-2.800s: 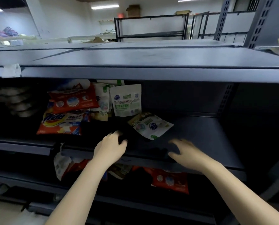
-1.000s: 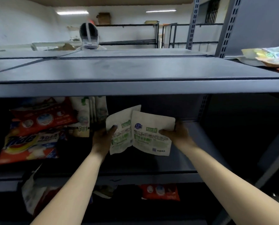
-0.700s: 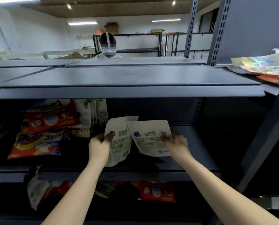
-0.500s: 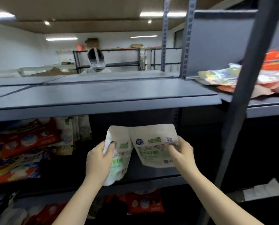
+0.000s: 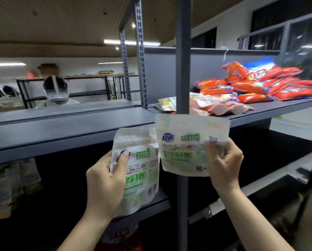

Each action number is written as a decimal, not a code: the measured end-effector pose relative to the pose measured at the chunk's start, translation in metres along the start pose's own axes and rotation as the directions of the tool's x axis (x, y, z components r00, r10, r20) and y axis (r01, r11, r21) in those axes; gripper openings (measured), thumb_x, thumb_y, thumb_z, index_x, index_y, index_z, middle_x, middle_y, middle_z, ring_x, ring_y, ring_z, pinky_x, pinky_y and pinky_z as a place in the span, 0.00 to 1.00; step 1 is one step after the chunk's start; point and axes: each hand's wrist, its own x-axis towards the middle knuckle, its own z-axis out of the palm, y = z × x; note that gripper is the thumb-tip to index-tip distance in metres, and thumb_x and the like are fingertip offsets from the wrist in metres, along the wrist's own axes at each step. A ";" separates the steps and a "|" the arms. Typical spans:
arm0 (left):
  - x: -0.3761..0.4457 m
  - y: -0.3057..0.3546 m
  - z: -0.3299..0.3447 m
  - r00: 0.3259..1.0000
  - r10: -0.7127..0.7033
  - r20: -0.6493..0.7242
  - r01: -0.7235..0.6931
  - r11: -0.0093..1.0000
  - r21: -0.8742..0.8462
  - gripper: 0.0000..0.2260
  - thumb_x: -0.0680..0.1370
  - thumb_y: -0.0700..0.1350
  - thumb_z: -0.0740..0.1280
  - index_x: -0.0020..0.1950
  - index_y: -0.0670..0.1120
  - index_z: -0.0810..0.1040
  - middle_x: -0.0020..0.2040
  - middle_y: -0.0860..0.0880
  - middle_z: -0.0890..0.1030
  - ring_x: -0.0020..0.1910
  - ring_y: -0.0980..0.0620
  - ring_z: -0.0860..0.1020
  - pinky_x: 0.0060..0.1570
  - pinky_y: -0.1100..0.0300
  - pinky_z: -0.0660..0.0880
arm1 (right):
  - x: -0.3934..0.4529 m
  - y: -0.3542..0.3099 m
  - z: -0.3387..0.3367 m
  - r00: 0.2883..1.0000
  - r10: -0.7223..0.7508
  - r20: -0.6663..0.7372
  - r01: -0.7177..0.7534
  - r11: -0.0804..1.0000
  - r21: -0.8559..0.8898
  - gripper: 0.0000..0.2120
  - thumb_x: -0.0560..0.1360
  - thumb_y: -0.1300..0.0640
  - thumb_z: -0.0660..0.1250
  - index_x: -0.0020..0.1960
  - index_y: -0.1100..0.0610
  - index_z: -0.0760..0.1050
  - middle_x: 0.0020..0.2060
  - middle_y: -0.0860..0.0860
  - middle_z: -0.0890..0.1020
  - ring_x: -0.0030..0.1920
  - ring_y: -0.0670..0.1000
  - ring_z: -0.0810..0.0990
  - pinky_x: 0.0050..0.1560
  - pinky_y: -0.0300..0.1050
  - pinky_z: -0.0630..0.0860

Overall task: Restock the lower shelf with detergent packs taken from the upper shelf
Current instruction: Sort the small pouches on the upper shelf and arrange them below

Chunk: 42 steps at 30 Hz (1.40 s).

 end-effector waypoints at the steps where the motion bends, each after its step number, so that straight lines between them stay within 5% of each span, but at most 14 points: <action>1: 0.004 0.009 0.009 1.000 0.009 0.010 -0.009 1.000 -0.005 0.10 0.78 0.46 0.66 0.38 0.51 0.81 0.35 0.52 0.83 0.34 0.55 0.81 0.32 0.55 0.77 | 0.014 -0.001 -0.008 1.000 -0.013 -0.024 0.014 1.000 0.023 0.03 0.69 0.55 0.68 0.42 0.54 0.79 0.35 0.45 0.81 0.36 0.42 0.79 0.35 0.42 0.77; 8: 0.039 0.065 0.105 0.983 0.174 -0.063 -0.174 0.985 0.008 0.20 0.78 0.50 0.65 0.33 0.37 0.73 0.28 0.38 0.76 0.29 0.37 0.75 0.28 0.46 0.73 | 0.132 0.003 -0.044 0.982 -0.086 -0.171 0.104 0.989 0.103 0.05 0.69 0.56 0.69 0.37 0.48 0.74 0.34 0.39 0.78 0.33 0.33 0.75 0.34 0.26 0.69; 16: 0.078 0.114 0.226 0.893 0.357 -0.276 -0.290 0.922 0.255 0.18 0.80 0.44 0.64 0.31 0.43 0.67 0.25 0.51 0.68 0.24 0.52 0.65 0.24 0.65 0.59 | 0.257 0.041 -0.066 0.975 -0.145 -0.171 0.176 0.967 0.184 0.03 0.72 0.55 0.68 0.42 0.50 0.74 0.38 0.42 0.79 0.35 0.32 0.76 0.37 0.28 0.71; 21: 0.103 0.124 0.274 0.816 0.445 -0.370 -0.277 0.861 0.426 0.14 0.81 0.45 0.62 0.37 0.40 0.73 0.32 0.45 0.76 0.29 0.48 0.70 0.30 0.58 0.63 | 0.326 0.067 -0.053 0.975 -0.218 -0.034 0.221 0.966 0.137 0.02 0.75 0.57 0.66 0.47 0.52 0.75 0.38 0.43 0.79 0.34 0.31 0.75 0.34 0.26 0.68; 24: 0.121 0.122 0.292 0.810 0.436 -0.392 -0.225 0.848 0.479 0.14 0.81 0.45 0.61 0.41 0.38 0.77 0.36 0.43 0.79 0.33 0.44 0.75 0.31 0.53 0.70 | 0.360 0.091 -0.035 0.970 -0.222 0.097 0.218 0.975 0.052 0.03 0.77 0.57 0.64 0.48 0.55 0.76 0.39 0.47 0.79 0.38 0.43 0.77 0.39 0.37 0.71; 27: 0.138 0.118 0.307 0.802 0.424 -0.420 -0.165 0.834 0.527 0.13 0.81 0.45 0.61 0.39 0.41 0.74 0.34 0.45 0.78 0.33 0.45 0.72 0.32 0.57 0.65 | 0.386 0.118 -0.012 0.949 -0.253 0.187 0.263 0.964 -0.031 0.06 0.77 0.60 0.63 0.49 0.62 0.75 0.42 0.58 0.81 0.44 0.58 0.77 0.40 0.45 0.64; 31: 0.163 0.113 0.321 0.765 0.443 -0.467 -0.076 0.782 0.618 0.12 0.81 0.47 0.61 0.42 0.43 0.78 0.39 0.43 0.81 0.35 0.43 0.72 0.34 0.58 0.62 | 0.402 0.147 0.021 0.931 -0.328 0.161 0.344 0.935 -0.082 0.05 0.77 0.65 0.60 0.47 0.66 0.73 0.42 0.64 0.79 0.45 0.63 0.76 0.42 0.48 0.62; 33: 0.175 0.112 0.330 0.736 0.474 -0.483 -0.032 0.737 0.675 0.12 0.81 0.48 0.61 0.44 0.45 0.80 0.39 0.43 0.82 0.34 0.43 0.70 0.30 0.60 0.58 | 0.405 0.160 0.037 0.908 -0.283 0.309 0.336 0.932 -0.133 0.08 0.77 0.67 0.57 0.50 0.67 0.74 0.46 0.66 0.78 0.49 0.65 0.75 0.47 0.52 0.66; 34: 0.182 0.111 0.335 0.725 0.486 -0.487 -0.020 0.722 0.691 0.12 0.81 0.48 0.61 0.43 0.46 0.80 0.38 0.43 0.82 0.33 0.45 0.68 0.28 0.61 0.55 | 0.406 0.168 0.043 0.862 -0.195 0.469 0.316 0.928 -0.196 0.10 0.77 0.67 0.56 0.53 0.67 0.74 0.49 0.67 0.78 0.52 0.65 0.75 0.50 0.52 0.68; 36: 0.200 0.108 0.345 0.718 0.473 -0.511 0.019 0.721 0.693 0.13 0.81 0.49 0.61 0.41 0.46 0.79 0.38 0.42 0.81 0.33 0.44 0.66 0.28 0.60 0.52 | 0.405 0.180 0.050 0.614 0.124 0.780 0.322 0.862 -0.390 0.13 0.79 0.65 0.55 0.59 0.65 0.74 0.58 0.63 0.78 0.57 0.62 0.76 0.55 0.49 0.71; 38: 0.225 0.099 0.356 0.747 0.408 -0.525 0.089 0.721 0.687 0.14 0.81 0.50 0.60 0.41 0.46 0.77 0.38 0.41 0.81 0.35 0.41 0.67 0.31 0.58 0.54 | 0.404 0.189 0.049 0.404 0.338 0.850 0.374 0.787 -0.491 0.16 0.80 0.64 0.53 0.63 0.62 0.74 0.62 0.59 0.76 0.58 0.58 0.76 0.55 0.43 0.71; 40: 0.253 0.086 0.365 0.778 0.371 -0.507 0.125 0.700 0.703 0.14 0.82 0.51 0.58 0.44 0.46 0.79 0.39 0.41 0.81 0.36 0.41 0.68 0.33 0.58 0.57 | 0.407 0.193 0.045 0.321 0.372 0.871 0.377 0.793 -0.478 0.17 0.81 0.62 0.51 0.65 0.61 0.74 0.64 0.57 0.75 0.59 0.56 0.74 0.54 0.41 0.68; 42: 0.273 0.073 0.377 0.797 0.372 -0.476 0.116 0.679 0.725 0.14 0.82 0.50 0.57 0.46 0.46 0.80 0.41 0.41 0.82 0.37 0.40 0.73 0.35 0.57 0.61 | 0.411 0.199 0.041 0.333 0.333 0.882 0.358 0.821 -0.445 0.18 0.81 0.60 0.53 0.65 0.60 0.74 0.65 0.56 0.75 0.62 0.57 0.74 0.59 0.42 0.68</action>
